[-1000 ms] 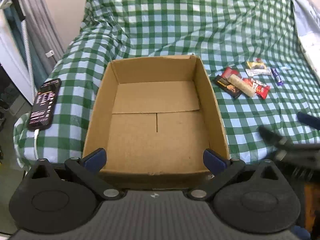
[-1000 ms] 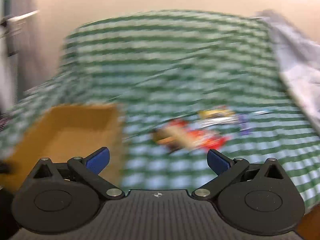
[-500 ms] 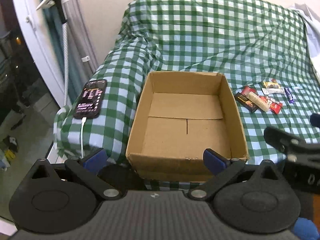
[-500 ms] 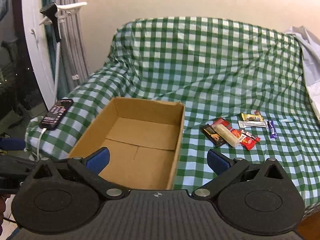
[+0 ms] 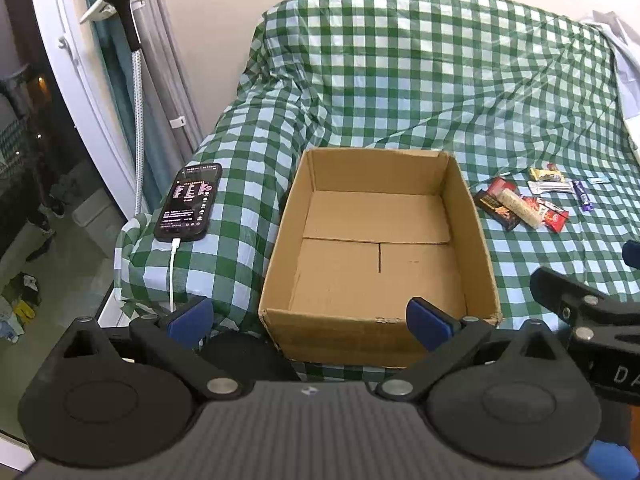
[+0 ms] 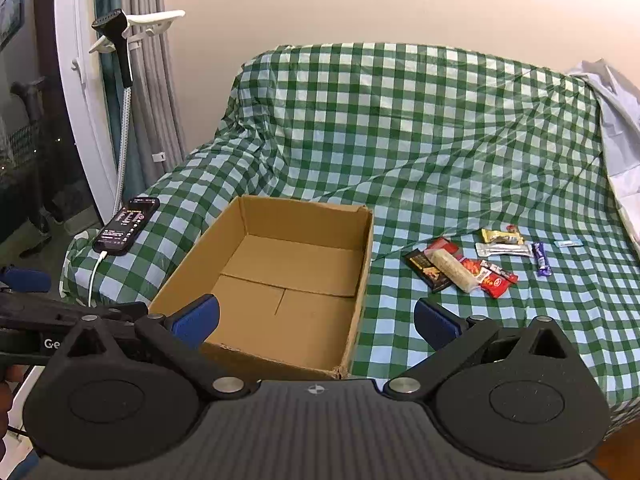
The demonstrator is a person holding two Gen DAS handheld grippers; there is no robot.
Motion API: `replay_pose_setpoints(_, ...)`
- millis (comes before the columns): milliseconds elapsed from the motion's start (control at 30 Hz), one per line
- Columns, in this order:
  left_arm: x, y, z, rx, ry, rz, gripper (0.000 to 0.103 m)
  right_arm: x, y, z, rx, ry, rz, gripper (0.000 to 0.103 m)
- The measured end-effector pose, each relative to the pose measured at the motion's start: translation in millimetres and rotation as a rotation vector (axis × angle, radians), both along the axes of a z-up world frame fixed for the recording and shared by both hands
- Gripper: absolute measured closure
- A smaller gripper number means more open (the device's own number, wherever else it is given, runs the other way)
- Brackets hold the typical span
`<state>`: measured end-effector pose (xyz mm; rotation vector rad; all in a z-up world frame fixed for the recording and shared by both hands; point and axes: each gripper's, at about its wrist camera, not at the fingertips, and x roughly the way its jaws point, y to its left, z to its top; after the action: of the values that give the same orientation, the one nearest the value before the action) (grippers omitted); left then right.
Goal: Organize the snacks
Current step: 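Move both tools from the box toward the snack pile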
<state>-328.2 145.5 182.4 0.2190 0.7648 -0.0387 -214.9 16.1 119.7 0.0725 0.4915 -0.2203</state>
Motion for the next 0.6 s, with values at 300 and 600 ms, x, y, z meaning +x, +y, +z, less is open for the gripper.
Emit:
replay_pose_setpoints(300, 170, 28, -34, 0.030, 0.014, -0.006, 0.000, 32, -8, -12, 0.014, 0.051, 0.015, 0.000)
replay_pose_setpoints(600, 168, 37, -39, 0.038, 0.014, -0.026, 0.000, 32, -14, -17, 0.038, 0.063, 0.014, 0.000)
